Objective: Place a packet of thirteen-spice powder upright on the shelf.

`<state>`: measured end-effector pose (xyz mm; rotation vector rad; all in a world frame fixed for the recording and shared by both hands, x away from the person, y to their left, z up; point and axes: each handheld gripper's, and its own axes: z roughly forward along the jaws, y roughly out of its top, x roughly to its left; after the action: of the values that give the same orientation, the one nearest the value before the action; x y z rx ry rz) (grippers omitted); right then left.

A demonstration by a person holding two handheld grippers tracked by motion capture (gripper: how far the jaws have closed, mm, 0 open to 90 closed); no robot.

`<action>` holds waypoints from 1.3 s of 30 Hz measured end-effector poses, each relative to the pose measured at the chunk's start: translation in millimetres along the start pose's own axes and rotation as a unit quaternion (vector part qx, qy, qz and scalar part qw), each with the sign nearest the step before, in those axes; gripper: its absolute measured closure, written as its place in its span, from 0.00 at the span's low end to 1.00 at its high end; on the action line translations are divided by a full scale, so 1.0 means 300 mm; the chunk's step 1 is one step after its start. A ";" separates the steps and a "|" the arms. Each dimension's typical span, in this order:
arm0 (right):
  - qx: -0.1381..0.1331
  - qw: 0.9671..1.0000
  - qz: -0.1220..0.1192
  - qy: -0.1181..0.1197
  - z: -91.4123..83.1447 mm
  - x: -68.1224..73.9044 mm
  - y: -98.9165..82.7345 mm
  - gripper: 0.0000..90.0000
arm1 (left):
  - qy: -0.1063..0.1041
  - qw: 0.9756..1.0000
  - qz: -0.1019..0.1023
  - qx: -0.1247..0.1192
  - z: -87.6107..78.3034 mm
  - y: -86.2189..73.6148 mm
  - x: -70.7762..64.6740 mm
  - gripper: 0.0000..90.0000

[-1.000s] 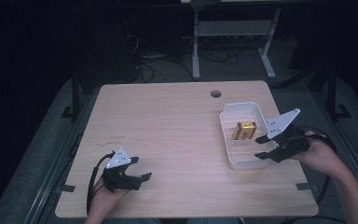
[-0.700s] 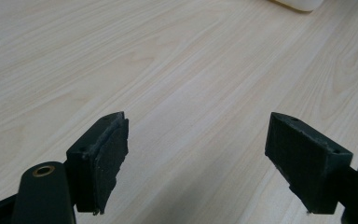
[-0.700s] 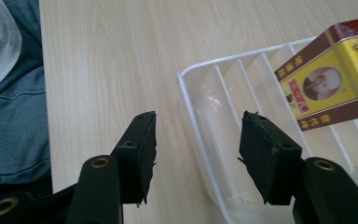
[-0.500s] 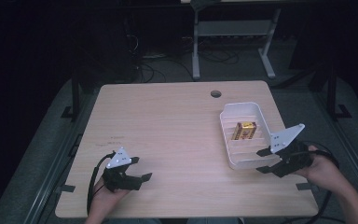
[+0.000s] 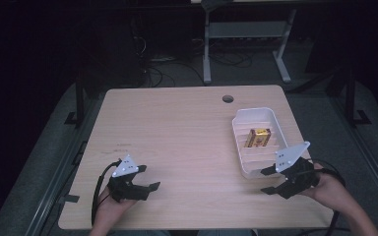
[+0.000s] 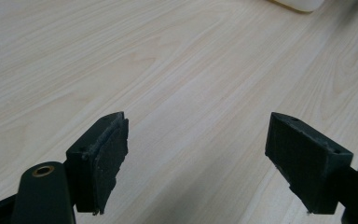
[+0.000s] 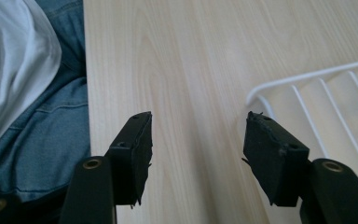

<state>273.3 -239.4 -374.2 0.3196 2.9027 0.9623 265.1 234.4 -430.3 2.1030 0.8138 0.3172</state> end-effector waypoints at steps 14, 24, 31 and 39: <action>-0.020 0.999 0.002 0.036 0.097 0.026 0.064 0.42 | 0.004 1.000 -0.001 -0.001 -0.010 -0.002 0.008 0.22; -0.030 0.998 0.007 0.054 0.155 0.032 0.116 0.38 | 0.007 1.000 0.001 -0.001 -0.015 -0.002 0.010 0.22; -0.033 0.997 0.007 0.064 0.194 0.034 0.157 0.37 | 0.008 1.000 0.000 0.000 -0.016 -0.003 0.015 0.22; -0.033 0.997 0.003 0.072 0.249 0.045 0.216 0.36 | 0.010 1.000 0.000 -0.001 -0.022 -0.004 0.018 0.21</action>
<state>281.0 -142.2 -395.2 0.2663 2.9902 1.1234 265.5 242.4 -427.5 2.1014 0.8248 0.3407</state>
